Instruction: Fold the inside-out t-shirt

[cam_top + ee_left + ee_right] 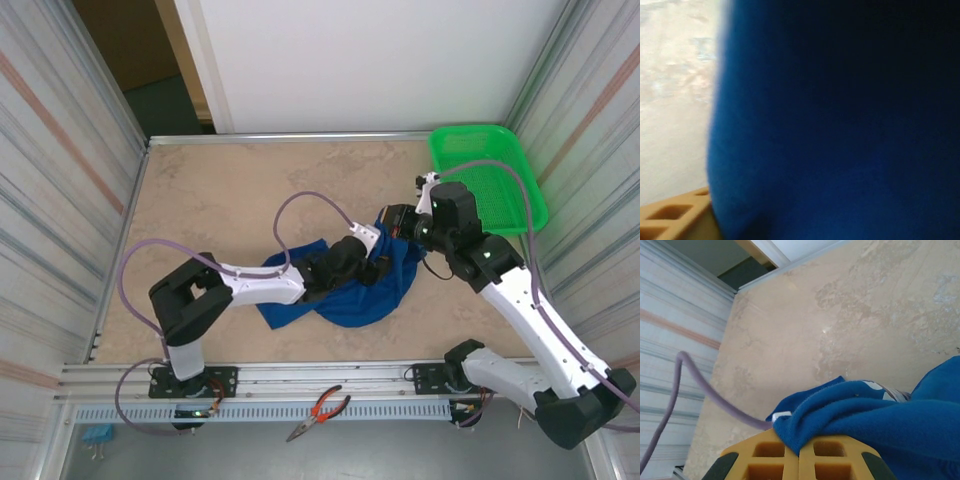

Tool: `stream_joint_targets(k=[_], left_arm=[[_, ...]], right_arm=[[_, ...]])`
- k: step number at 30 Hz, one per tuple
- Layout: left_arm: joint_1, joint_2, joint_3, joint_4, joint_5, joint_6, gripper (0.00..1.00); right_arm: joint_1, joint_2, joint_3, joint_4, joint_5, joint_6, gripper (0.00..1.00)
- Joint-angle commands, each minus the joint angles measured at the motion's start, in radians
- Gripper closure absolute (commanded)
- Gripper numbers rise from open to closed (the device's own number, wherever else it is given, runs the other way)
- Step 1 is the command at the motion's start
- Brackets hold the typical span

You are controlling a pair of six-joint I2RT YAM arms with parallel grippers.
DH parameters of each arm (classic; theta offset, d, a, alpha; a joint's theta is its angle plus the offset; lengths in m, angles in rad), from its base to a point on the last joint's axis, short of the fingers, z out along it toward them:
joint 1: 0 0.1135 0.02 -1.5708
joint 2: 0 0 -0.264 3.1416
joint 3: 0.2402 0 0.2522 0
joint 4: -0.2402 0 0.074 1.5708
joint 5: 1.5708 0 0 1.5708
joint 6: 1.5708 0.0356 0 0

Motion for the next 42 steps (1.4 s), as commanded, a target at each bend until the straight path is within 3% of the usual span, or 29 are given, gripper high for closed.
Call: stream_joint_targets(k=[1,4,7,11,12,13,15,23,26,32,35,39,42], left_arm=[[0.082,-0.047,-0.007,0.110,0.276,-0.049,0.75],[0.171,-0.128,-0.040,0.162,0.542,-0.118,1.00],[0.244,-0.181,-0.032,0.180,0.807,-0.193,1.00],[0.294,-0.236,-0.029,0.212,1.015,-0.267,1.00],[0.305,-0.246,-0.034,0.228,1.049,-0.287,1.00],[0.315,-0.258,-0.042,0.248,1.070,-0.305,1.00],[0.335,-0.288,-0.069,0.264,1.074,-0.322,1.00],[0.399,-0.398,-0.157,0.238,1.029,-0.299,1.00],[0.407,-0.417,-0.165,0.239,1.007,-0.297,1.00],[0.416,-0.427,-0.163,0.250,0.988,-0.300,1.00],[0.419,-0.427,-0.158,0.246,0.988,-0.300,1.00],[0.424,-0.430,-0.163,0.246,0.983,-0.300,1.00],[0.427,-0.431,-0.168,0.247,0.971,-0.301,1.00]], right_arm=[[-0.047,0.033,0.037,0.058,-0.019,0.022,1.00],[-0.119,0.087,0.018,0.089,-0.036,0.030,1.00],[-0.168,0.188,-0.006,0.150,-0.033,0.035,1.00],[-0.198,0.375,0.016,0.225,-0.052,0.013,1.00],[-0.207,0.425,0.038,0.224,-0.083,-0.003,0.83],[-0.212,0.462,0.064,0.210,-0.120,-0.019,0.67],[-0.211,0.459,0.080,0.177,-0.149,-0.037,0.55],[-0.201,0.073,-0.089,0.132,-0.169,0.026,0.30],[-0.168,-0.031,-0.157,0.184,-0.221,0.057,0.26],[-0.008,-0.067,-0.236,0.347,-0.235,0.061,0.26],[0.033,-0.019,-0.233,0.369,-0.241,0.056,0.34],[0.056,0.020,-0.230,0.377,-0.243,0.049,0.56],[0.056,0.019,-0.233,0.366,-0.249,0.046,0.84]])
